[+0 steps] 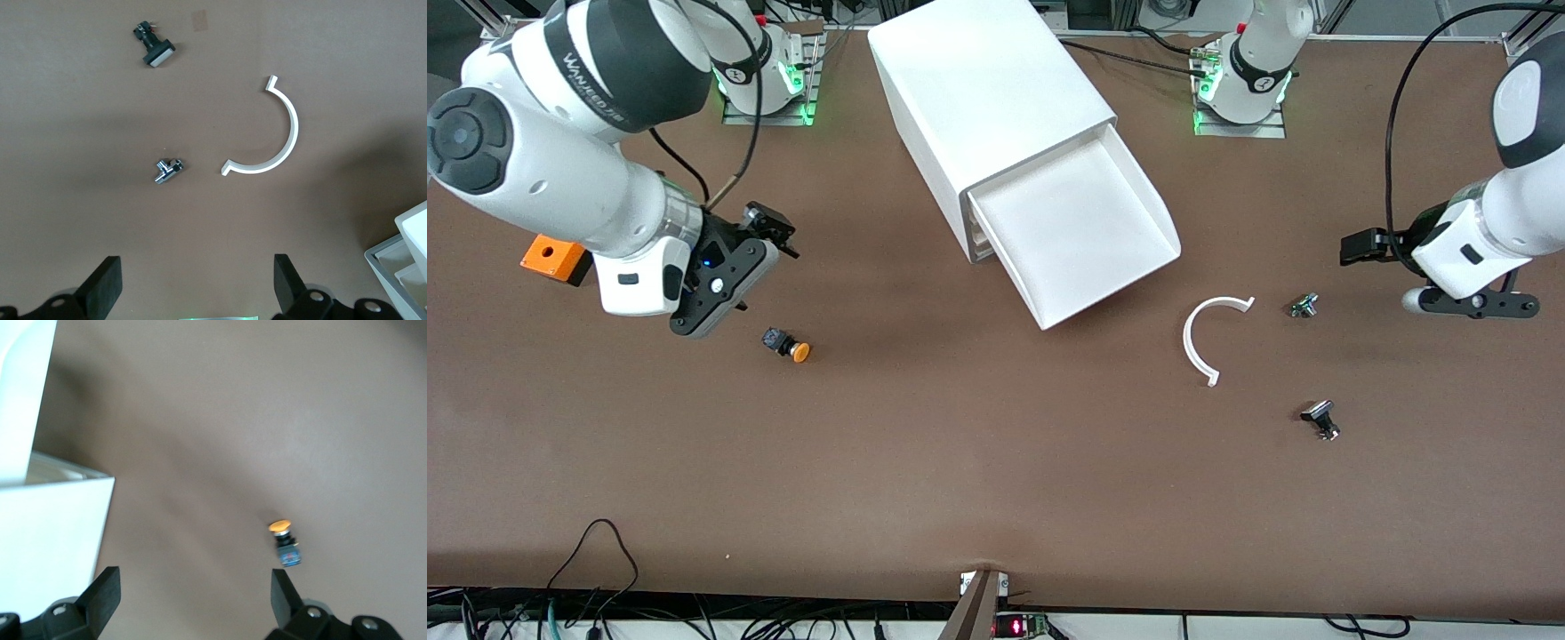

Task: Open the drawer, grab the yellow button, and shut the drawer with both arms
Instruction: 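Release the button and raise the right gripper while the left gripper approaches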

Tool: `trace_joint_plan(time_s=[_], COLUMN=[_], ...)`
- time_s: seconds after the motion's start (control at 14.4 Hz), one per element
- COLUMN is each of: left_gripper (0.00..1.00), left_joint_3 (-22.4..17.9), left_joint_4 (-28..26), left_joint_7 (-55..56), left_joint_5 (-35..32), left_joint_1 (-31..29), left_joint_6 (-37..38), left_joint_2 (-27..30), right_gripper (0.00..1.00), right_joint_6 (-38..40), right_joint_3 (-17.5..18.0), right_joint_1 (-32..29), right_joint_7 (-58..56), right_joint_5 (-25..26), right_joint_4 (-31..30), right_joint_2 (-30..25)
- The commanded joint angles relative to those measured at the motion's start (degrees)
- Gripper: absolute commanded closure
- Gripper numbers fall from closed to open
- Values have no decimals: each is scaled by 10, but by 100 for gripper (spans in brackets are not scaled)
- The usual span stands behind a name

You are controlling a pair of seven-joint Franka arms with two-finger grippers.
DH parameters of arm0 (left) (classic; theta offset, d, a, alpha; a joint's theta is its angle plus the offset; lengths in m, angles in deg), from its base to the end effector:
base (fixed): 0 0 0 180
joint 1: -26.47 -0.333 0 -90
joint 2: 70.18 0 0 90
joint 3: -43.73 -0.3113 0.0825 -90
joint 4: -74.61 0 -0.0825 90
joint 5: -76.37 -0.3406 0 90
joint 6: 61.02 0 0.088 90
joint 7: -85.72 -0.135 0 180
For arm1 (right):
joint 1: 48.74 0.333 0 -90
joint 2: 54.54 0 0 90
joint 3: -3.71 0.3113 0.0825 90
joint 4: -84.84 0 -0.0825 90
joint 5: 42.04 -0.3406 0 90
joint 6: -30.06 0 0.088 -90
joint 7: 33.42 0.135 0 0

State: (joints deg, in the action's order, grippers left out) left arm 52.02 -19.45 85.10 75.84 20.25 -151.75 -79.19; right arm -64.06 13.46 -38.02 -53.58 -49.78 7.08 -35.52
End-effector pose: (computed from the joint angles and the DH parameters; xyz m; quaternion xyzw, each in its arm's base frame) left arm 0.5374 -0.0139 0.4810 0.9940 -0.0242 -0.1067 0.0054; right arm 0.5693 0.2148 0.5078 -0.9369 -0.3359 0.0209 0.0948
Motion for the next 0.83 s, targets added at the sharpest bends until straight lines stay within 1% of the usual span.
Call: trace_joint_plan(time_s=[0.0,0.07,0.14,0.21,0.28,0.35,0.63,0.7,0.76], left_gripper=[0,0,0,0,0,0,0,0,0], left_joint_3=[-1,-1,-1,-1,0,0,2,2,2], left_joint_4=[3,2,-2,-11,-21,-31,-88,-103,-114], left_joint_7=[17,38,60,87,113,136,195,226,249], left_joint_5=[19,24,26,27,27,32,48,53,58], left_joint_1=[20,23,30,38,45,52,71,79,87], left_joint_6=[-28,-48,-63,-77,-92,-107,-195,-217,-236], left_joint_2=[-9,-16,-21,-22,-22,-22,-25,-30,-32], right_gripper=[0,0,0,0,0,0,0,0,0], right_joint_6=[11,11,11,6,5,6,0,-13,-23], right_joint_3=[3,1,-1,-2,-4,-11,-68,-92,-113], right_joint_1=[10,10,9,8,4,1,-14,-19,-27], right_joint_7=[110,133,141,137,141,139,147,145,142], right_joint_5=[32,47,81,126,148,150,149,147,129], right_joint_4=[9,7,9,8,7,2,-7,-7,-7], right_joint_2=[4,5,10,16,18,18,12,12,12])
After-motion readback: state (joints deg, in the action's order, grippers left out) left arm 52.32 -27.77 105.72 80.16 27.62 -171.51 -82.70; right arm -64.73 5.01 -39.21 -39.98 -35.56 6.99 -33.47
